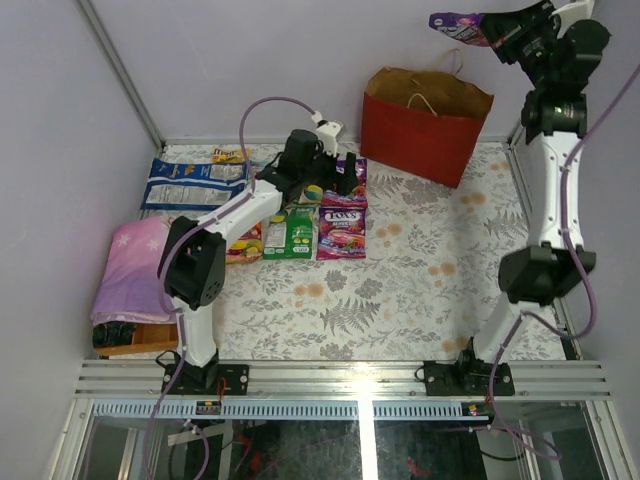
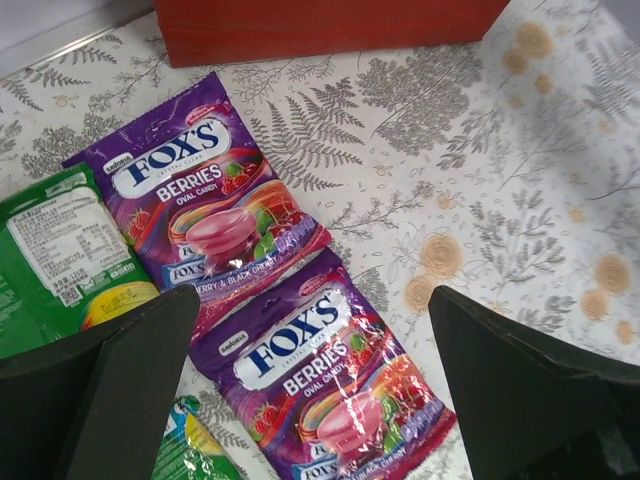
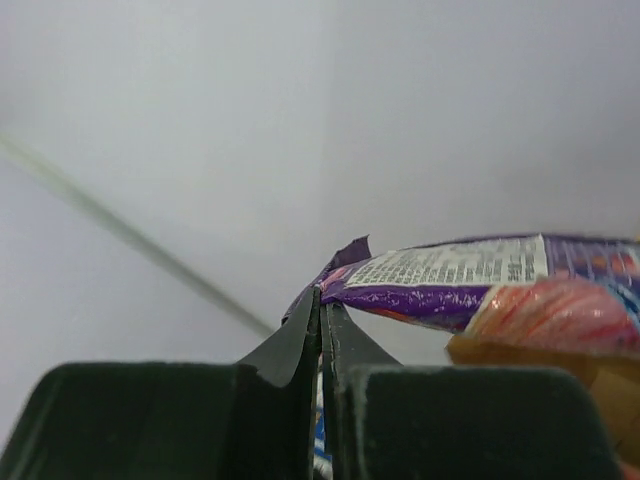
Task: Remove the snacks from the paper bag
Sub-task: Take out the snack from the paper bag, then place the snack at the center of the board.
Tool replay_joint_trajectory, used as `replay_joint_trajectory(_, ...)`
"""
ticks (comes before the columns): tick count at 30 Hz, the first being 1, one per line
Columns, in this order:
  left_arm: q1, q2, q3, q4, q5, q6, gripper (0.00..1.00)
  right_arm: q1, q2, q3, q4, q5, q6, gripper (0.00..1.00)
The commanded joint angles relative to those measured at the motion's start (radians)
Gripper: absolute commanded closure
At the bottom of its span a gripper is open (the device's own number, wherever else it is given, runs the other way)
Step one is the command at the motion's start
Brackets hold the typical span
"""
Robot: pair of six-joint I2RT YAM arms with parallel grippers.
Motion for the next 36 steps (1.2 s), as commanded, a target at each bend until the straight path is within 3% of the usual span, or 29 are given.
replay_joint_trajectory(1,0.102,-0.105,-0.087,0.159,0.15,-0.136,0.0,0.006,-0.303,-0.309,0.232,-0.176,-0.019,1.0)
replay_joint_trajectory(8,0.258,-0.247,-0.246,0.271,0.25,-0.319,0.0,0.023,-0.668,-0.844,0.218,-0.393,-0.05,1.0)
replay_joint_trajectory(15,0.329,-0.329,-0.298,0.33,0.348,-0.415,0.0,0.081,-0.873,-1.372,0.115,-0.278,-0.145,1.0)
replay_joint_trajectory(18,0.33,-0.345,-0.295,0.305,0.351,-0.401,0.0,0.081,-0.872,-1.47,0.072,-0.265,-0.182,1.0)
replay_joint_trajectory(22,0.33,-0.359,-0.296,0.279,0.354,-0.384,0.0,0.093,-0.845,-1.553,0.113,-0.272,-0.094,1.0)
replay_joint_trajectory(28,0.33,-0.367,-0.299,0.242,0.337,-0.355,0.0,0.155,-0.895,-1.596,0.043,-0.118,-0.082,1.0)
replay_joint_trajectory(33,0.329,-0.377,-0.318,0.247,0.336,-0.356,0.0,0.196,-0.954,-1.689,0.095,-0.051,0.094,1.0)
replay_joint_trajectory(36,0.331,-0.373,-0.323,0.251,0.34,-0.358,0.0,0.196,-0.901,-1.733,0.196,-0.028,0.205,1.0)
